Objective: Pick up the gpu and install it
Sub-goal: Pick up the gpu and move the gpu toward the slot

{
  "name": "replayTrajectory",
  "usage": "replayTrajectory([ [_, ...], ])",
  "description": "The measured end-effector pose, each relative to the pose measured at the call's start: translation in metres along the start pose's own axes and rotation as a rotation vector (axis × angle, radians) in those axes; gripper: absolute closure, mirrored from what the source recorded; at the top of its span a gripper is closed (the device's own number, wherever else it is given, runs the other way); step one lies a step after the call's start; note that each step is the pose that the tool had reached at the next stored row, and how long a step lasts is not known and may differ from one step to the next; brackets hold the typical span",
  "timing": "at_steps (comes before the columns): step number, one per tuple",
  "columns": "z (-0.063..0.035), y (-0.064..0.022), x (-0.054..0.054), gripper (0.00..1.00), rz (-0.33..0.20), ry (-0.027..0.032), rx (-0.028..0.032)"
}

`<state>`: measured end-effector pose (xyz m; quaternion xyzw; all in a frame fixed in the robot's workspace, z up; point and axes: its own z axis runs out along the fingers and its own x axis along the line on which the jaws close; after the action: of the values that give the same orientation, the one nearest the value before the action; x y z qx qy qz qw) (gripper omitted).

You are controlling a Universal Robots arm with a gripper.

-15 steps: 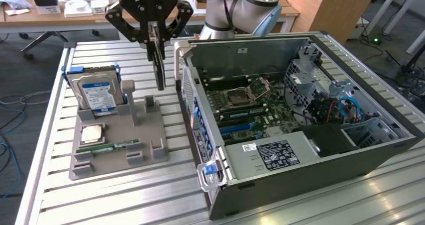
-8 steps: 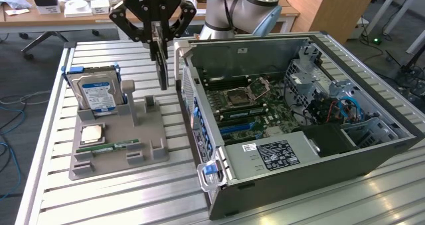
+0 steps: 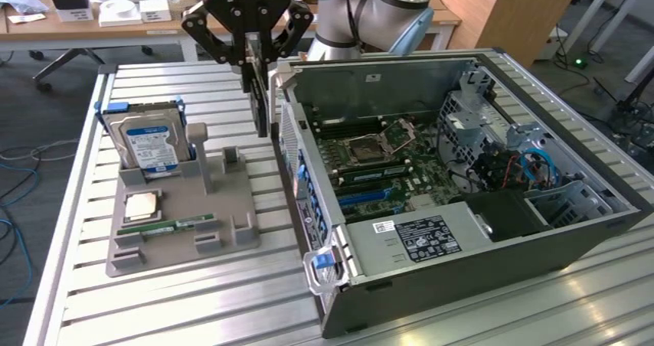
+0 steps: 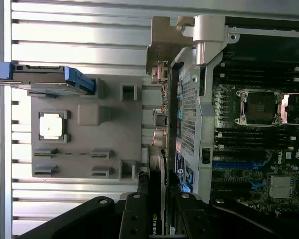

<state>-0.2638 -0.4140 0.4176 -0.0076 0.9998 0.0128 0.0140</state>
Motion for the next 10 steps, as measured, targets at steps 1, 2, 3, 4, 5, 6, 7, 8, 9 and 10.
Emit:
replayTrajectory([
  [1,0.0000,0.0000,-0.0010,0.74,0.000,0.0000,0.0000],
  [2,0.0000,0.0000,-0.0019,0.74,0.000,0.0000,0.0000],
  [3,0.0001,0.0000,-0.0028,0.74,0.000,0.0000,0.0000],
  [4,0.0001,-0.0001,-0.0036,0.74,0.000,0.0000,0.0000],
  [5,0.0001,-0.0001,-0.0045,0.74,0.000,0.0000,0.0000],
  [6,0.0002,-0.0001,-0.0053,0.74,0.000,-0.0001,0.0000],
  [7,0.0002,-0.0001,-0.0061,0.74,0.000,0.0000,0.0000],
  [8,0.0002,-0.0001,-0.0069,0.74,0.000,-0.0001,-0.0001],
  [9,0.0002,-0.0001,-0.0077,0.74,0.000,-0.0001,0.0000],
  [10,0.0003,-0.0001,-0.0084,0.74,0.000,-0.0001,-0.0001],
])
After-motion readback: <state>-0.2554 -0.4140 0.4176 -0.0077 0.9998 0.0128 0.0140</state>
